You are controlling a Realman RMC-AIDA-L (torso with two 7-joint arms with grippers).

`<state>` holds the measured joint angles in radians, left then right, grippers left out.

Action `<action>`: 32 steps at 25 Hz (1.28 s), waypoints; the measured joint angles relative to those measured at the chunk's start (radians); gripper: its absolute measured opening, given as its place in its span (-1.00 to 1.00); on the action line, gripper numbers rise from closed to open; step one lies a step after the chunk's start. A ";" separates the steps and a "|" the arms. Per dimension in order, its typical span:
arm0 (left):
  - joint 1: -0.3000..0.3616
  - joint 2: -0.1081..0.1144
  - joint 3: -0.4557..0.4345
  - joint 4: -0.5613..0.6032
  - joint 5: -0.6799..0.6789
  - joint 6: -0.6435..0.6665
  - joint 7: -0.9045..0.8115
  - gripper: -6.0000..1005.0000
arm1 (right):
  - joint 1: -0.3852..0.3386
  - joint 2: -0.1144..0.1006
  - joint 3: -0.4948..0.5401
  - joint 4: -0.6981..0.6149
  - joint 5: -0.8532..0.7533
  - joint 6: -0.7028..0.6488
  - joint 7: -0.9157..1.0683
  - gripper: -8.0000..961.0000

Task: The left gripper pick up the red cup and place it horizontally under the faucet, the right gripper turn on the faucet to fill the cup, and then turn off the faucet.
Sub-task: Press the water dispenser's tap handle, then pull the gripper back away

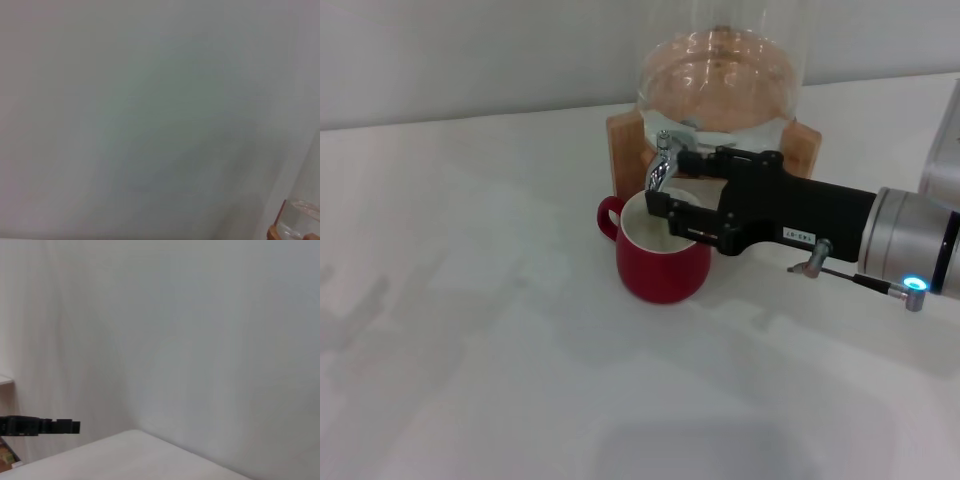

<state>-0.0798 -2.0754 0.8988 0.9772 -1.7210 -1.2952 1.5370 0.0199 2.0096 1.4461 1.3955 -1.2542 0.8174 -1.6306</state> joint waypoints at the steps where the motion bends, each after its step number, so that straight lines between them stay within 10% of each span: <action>1: 0.000 0.000 0.001 0.000 0.000 0.000 0.000 0.75 | -0.002 0.000 0.004 0.000 0.000 0.001 0.000 0.32; 32: -0.012 -0.002 0.002 0.000 0.025 -0.001 -0.008 0.75 | -0.018 0.004 0.040 -0.010 0.003 -0.003 -0.002 0.32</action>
<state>-0.0920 -2.0770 0.9004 0.9771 -1.6965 -1.2963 1.5293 0.0015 2.0135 1.4864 1.3851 -1.2516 0.8142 -1.6321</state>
